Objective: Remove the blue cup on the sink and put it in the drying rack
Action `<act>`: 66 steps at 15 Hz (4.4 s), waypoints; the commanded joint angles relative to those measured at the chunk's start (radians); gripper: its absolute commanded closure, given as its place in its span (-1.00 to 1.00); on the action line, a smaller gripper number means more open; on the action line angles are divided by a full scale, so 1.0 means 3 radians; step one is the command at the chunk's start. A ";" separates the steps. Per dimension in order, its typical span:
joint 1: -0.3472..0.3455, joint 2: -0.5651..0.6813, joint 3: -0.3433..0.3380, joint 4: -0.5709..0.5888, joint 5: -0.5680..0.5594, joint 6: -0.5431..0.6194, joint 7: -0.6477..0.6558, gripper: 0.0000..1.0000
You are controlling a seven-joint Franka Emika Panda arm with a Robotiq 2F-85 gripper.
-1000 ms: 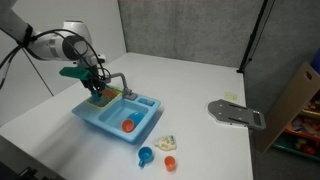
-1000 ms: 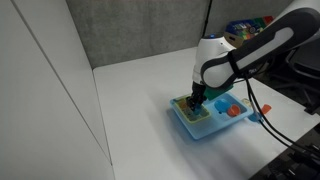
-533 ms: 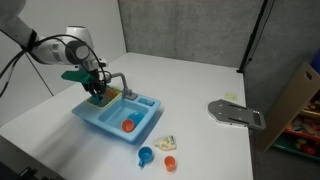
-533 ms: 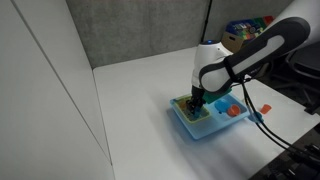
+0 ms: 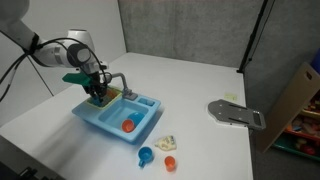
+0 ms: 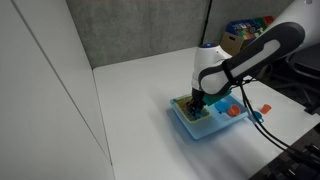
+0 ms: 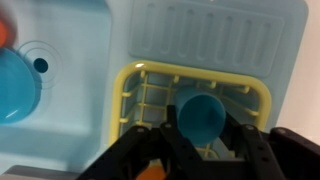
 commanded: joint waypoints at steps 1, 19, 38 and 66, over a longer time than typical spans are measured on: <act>0.0060 0.0082 -0.0056 0.0126 -0.0081 -0.0075 0.0078 0.66; 0.0080 -0.0253 -0.0007 -0.0126 -0.0087 -0.0196 0.0040 -0.99; -0.0299 -0.1694 -0.0010 -0.1150 0.0152 -0.0782 0.0093 -1.00; -0.0802 -0.3445 -0.0185 -0.1528 -0.0068 -0.2083 -0.0440 -1.00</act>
